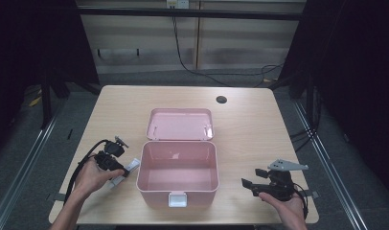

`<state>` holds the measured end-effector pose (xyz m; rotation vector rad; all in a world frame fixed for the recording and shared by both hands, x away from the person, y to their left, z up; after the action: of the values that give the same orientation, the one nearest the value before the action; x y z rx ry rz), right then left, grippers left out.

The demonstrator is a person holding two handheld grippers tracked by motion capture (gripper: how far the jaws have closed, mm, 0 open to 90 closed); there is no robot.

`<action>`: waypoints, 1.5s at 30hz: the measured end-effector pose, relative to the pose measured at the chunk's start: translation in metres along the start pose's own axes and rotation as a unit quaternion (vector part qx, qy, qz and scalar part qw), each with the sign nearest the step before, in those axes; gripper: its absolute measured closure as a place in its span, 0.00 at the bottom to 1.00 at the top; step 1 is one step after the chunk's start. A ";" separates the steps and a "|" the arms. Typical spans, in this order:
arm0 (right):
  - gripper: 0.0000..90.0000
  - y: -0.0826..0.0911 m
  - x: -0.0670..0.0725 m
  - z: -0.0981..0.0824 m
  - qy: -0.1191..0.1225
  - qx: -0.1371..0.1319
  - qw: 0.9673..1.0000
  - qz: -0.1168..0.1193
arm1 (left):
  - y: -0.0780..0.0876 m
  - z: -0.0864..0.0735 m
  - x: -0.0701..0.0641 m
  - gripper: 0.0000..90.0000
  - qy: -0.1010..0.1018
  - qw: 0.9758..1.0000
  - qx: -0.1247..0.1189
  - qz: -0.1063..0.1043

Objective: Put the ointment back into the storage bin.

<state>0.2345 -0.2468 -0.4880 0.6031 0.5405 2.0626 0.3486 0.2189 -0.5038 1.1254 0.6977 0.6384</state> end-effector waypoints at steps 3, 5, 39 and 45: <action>0.31 0.000 0.000 0.000 0.000 0.000 1.000 0.000 | 0.002 0.000 0.001 0.79 0.002 1.000 -0.006 -0.003; 0.31 0.000 0.000 0.000 0.000 -0.001 1.000 0.000 | 0.005 0.000 0.003 0.79 0.002 1.000 -0.010 -0.007; 0.31 0.000 0.001 0.000 0.000 -0.001 1.000 0.001 | 0.061 -0.024 0.007 0.79 0.000 0.994 -0.090 -0.057; 0.31 0.000 0.001 0.000 0.000 0.000 1.000 0.002 | 0.072 -0.026 0.008 0.79 -0.006 0.992 -0.109 -0.069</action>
<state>0.2338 -0.2461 -0.4880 0.6041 0.5394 2.0660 0.3262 0.2616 -0.4437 0.8703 0.6717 0.5758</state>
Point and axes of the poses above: each handheld gripper's, and its own axes: y roughly backward along the jaws, z roughly out of its top, x roughly to its left, the point moved 4 cm from there along -y, roughly forward along the jaws, and after that the axes turned 3 degrees about -x, right-handed, at the moved point
